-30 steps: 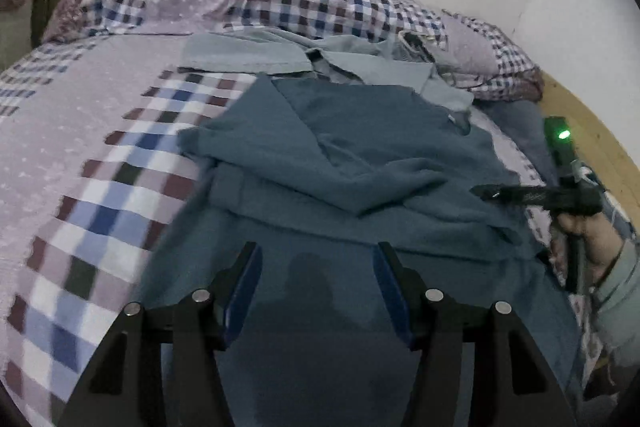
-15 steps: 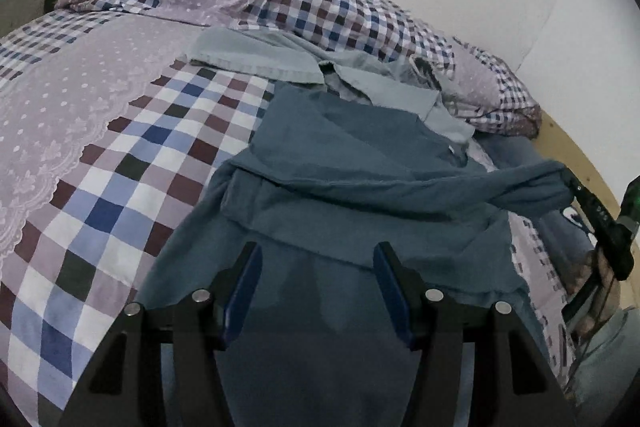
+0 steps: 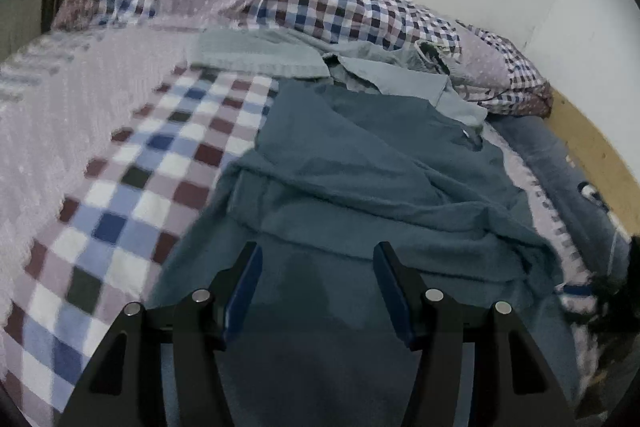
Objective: Fold clothes
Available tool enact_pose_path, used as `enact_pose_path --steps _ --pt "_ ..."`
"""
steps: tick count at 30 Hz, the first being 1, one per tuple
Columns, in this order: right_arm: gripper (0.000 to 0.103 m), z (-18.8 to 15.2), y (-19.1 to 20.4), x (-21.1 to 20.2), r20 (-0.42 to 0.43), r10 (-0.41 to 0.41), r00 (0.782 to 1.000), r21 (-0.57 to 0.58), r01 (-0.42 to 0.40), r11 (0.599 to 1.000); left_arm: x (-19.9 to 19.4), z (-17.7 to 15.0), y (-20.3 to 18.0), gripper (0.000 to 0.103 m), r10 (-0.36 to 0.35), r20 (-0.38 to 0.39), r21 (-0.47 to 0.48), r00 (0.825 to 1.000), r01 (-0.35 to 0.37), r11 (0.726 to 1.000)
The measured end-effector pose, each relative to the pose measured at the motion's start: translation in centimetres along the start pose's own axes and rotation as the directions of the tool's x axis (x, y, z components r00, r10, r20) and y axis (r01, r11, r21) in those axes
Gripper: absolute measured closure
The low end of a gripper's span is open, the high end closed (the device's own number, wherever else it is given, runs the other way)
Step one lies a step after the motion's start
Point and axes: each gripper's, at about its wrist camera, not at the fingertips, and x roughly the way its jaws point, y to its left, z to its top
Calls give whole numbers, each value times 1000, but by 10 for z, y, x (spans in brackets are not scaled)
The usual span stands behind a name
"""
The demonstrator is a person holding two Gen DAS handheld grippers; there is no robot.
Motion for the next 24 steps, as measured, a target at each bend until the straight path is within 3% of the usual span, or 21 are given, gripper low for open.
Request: enact_pose_path --steps 5,9,11,14,15,16,19,22,24 --pt "44 15 -8 -13 135 -26 991 97 13 995 15 20 -4 41 41 0 159 999 -41 986" --pt "45 35 0 9 133 -60 989 49 54 997 26 29 -2 41 59 -37 241 998 -49 969" --pt "47 41 14 22 102 -79 992 -21 81 996 32 35 -7 41 80 -43 331 996 -61 942" --pt "67 44 28 41 45 -146 988 -90 150 985 43 39 -15 41 107 -69 478 992 -62 876" --pt "95 42 32 46 27 -180 983 -112 181 977 46 40 -14 41 116 -72 506 991 -64 860" --pt "102 39 34 47 19 -196 980 -121 197 973 50 39 -11 41 124 -77 530 989 -65 845" --pt "102 30 39 37 38 -230 973 -113 233 966 48 38 2 41 159 -63 563 985 -97 821" --pt "102 18 40 24 55 -200 978 -75 204 976 36 44 24 45 175 -18 523 984 -140 841" --pt "102 9 43 19 54 -146 988 -70 150 986 30 44 28 50 155 -15 522 988 -124 844"
